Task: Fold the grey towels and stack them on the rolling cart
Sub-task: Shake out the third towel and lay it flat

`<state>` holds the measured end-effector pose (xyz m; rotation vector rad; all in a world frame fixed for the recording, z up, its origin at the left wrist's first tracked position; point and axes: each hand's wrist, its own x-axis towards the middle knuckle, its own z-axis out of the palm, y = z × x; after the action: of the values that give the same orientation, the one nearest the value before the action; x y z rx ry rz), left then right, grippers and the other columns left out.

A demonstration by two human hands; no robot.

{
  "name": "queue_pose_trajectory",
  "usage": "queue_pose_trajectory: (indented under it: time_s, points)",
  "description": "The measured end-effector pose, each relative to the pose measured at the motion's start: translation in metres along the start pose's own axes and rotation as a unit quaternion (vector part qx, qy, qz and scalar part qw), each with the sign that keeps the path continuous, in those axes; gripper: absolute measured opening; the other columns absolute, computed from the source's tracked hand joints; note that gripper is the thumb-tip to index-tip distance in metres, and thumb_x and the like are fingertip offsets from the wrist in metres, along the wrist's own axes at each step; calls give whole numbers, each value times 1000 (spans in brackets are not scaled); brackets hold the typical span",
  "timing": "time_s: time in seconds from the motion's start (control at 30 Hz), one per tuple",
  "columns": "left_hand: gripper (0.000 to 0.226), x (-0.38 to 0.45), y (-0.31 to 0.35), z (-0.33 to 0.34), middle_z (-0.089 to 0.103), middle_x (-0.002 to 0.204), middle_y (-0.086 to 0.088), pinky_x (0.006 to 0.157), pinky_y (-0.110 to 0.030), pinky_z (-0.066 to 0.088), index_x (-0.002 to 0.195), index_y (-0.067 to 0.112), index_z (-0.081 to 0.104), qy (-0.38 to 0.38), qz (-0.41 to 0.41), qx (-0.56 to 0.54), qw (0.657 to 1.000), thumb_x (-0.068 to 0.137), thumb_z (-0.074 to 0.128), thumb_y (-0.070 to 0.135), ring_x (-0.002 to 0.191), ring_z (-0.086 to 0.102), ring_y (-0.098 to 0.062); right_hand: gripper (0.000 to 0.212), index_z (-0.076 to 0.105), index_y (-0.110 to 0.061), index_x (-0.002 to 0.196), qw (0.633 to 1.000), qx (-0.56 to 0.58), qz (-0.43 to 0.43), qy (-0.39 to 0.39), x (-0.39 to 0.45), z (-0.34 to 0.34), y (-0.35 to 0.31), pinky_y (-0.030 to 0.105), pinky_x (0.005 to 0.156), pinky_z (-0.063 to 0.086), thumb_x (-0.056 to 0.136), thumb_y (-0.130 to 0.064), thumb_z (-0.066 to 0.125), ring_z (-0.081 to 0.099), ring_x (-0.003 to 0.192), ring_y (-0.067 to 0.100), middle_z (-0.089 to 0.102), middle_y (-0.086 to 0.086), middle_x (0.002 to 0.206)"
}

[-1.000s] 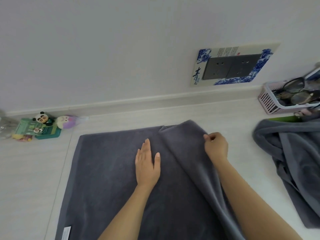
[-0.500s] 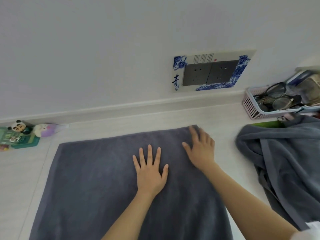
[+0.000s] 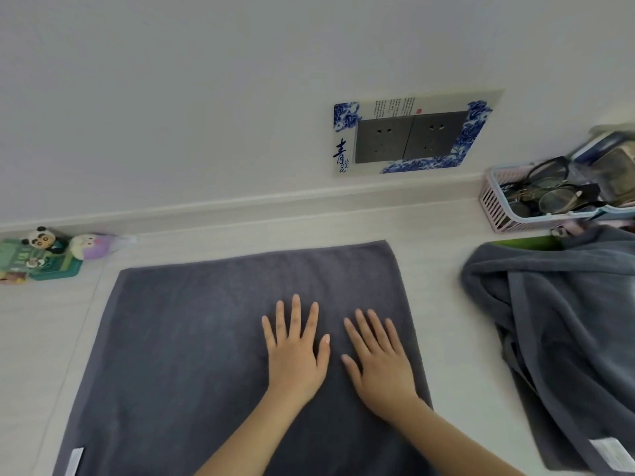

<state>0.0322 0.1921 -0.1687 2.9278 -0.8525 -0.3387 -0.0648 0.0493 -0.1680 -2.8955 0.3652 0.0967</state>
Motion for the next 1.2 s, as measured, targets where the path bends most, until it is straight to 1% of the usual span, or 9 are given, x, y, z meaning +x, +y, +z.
queue_pose_trajectory:
  time_s: [0.23,0.33,0.47,0.63,0.73,0.83,1.0,1.1,1.2]
  points:
    - [61,-24,-10,2,17,158,-4,113,-54,4,150,30,14,-61,-2,-2,998,96,6,56,146,8,-30,63,37,-13,142,988,10,156,-4,-26,-4,43,41,116,5,99,-44,4,20,140,25,39,11,147]
    - [75,-20,-20,-5,-19,156,7,116,-44,-16,147,36,-8,-32,26,-63,997,80,-21,67,145,-20,-18,63,39,-13,142,997,10,77,4,-43,-2,19,44,115,11,98,-47,10,21,141,24,37,10,148]
    - [86,-36,-68,-8,-22,155,1,111,-43,-25,147,32,-9,-2,-27,-15,1000,72,-28,71,143,-23,-20,62,35,-26,144,999,8,-9,-50,-75,4,13,44,112,16,94,-60,20,24,140,22,35,2,150]
    - [83,-64,-109,-14,16,158,-10,117,-51,6,152,30,12,-23,-121,11,992,81,-8,69,146,13,-28,65,10,-34,149,993,-42,-43,-105,-10,-4,32,42,113,5,93,-65,5,23,140,22,41,3,147]
    - [82,-75,-106,-25,33,149,-11,109,-48,24,150,28,23,-22,-159,19,987,80,-3,61,134,32,-31,64,3,-37,148,990,-103,8,-96,46,-29,28,46,111,-13,91,-64,-1,-3,145,28,5,6,159]
    - [72,-83,-102,-33,40,141,-8,106,-40,27,148,26,28,-39,-153,33,987,89,4,59,126,40,-27,51,22,-28,148,989,-54,124,-63,59,-50,-14,48,113,10,100,-42,30,16,141,35,18,15,155]
    - [82,-103,-129,-33,40,144,-9,112,-44,20,143,23,40,-18,-78,-7,997,80,1,58,134,35,-29,46,74,-23,84,1000,15,-12,-14,-31,-9,-99,36,63,51,83,-49,36,63,71,25,65,2,82]
    - [82,-118,-160,-23,-5,160,-2,114,-48,-10,150,38,-1,-84,-88,-1,993,73,-12,63,147,-7,-22,68,70,-21,109,997,-17,4,-75,-52,-6,-114,35,71,54,86,-64,23,62,89,24,64,1,103]
    - [62,-129,-173,-23,-1,160,2,117,-49,1,149,41,-2,-85,-117,-1,989,91,6,60,146,-2,-22,107,27,-20,148,991,-44,1,-128,-36,-13,-112,37,102,37,68,-87,1,38,126,25,37,3,140]
